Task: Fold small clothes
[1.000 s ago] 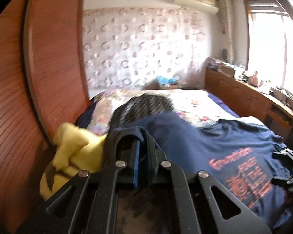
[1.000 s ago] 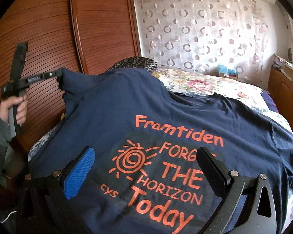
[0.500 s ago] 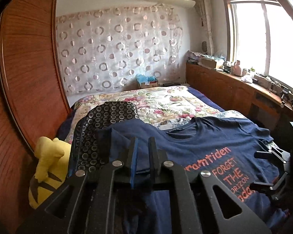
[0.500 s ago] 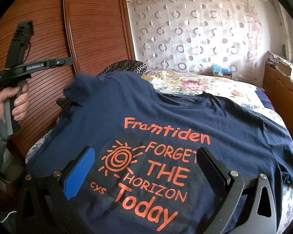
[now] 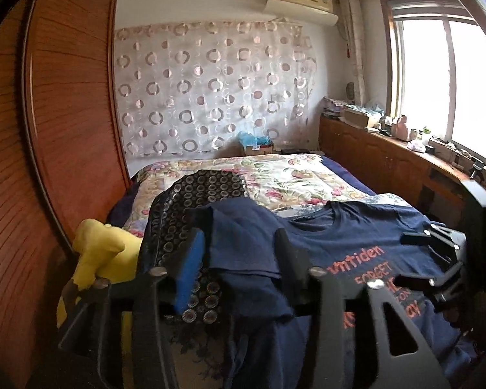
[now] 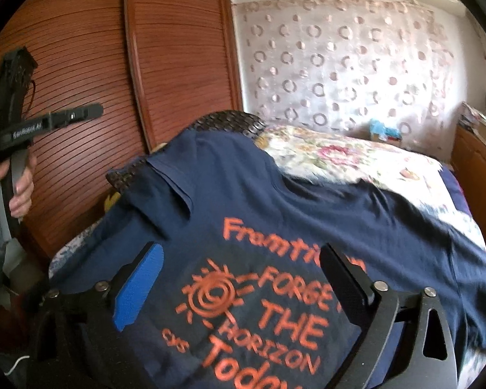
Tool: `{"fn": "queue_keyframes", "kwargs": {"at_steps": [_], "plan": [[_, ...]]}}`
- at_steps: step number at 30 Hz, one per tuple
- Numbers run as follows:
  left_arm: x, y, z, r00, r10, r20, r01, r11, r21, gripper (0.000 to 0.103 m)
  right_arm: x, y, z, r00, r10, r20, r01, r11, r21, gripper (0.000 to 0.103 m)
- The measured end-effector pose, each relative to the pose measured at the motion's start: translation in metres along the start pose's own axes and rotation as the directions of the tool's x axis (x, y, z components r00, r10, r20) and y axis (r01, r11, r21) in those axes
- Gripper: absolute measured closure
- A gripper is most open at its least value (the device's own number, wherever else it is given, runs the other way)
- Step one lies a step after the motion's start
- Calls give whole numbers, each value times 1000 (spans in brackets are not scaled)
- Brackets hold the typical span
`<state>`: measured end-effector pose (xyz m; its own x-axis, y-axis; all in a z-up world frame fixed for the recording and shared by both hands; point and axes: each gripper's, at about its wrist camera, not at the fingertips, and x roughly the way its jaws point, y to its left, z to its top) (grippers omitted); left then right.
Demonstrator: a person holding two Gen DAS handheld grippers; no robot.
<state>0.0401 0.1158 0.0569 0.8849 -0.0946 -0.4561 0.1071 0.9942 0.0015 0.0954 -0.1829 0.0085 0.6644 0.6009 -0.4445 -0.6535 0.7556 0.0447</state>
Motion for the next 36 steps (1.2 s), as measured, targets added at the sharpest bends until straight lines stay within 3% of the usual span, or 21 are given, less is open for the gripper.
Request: {"fn": "queue_keyframes", "kwargs": {"at_steps": [1,5,14,16,27,32,36], "plan": [[0,1,-2,1000,2,-1,-2,1000,-5,33,5,1,4,1000,12,2,-12,1000,-12,12],[-1,8,-7,1000,7,-6,-7,1000,-16,24,26,7,22,998,64,0,-63,997,-54,26],[-5,26,-22,999,38,-8,-38,997,-66,21,100,20,53,970,235,-67,-240,967,-89,58],[-5,31,-27,999,40,-12,-41,996,-78,21,118,25,57,962,259,-92,-268,958,-100,61],[-7,41,-49,997,60,-43,-63,993,-98,21,175,56,79,956,238,-173,-270,943,-194,63],[-5,40,-54,997,51,-51,-56,993,-99,21,185,61,86,957,217,-195,-254,947,-194,98],[-4,35,-56,998,40,-57,-45,994,-99,21,180,64,89,959,220,-178,-252,950,-182,100]]}}
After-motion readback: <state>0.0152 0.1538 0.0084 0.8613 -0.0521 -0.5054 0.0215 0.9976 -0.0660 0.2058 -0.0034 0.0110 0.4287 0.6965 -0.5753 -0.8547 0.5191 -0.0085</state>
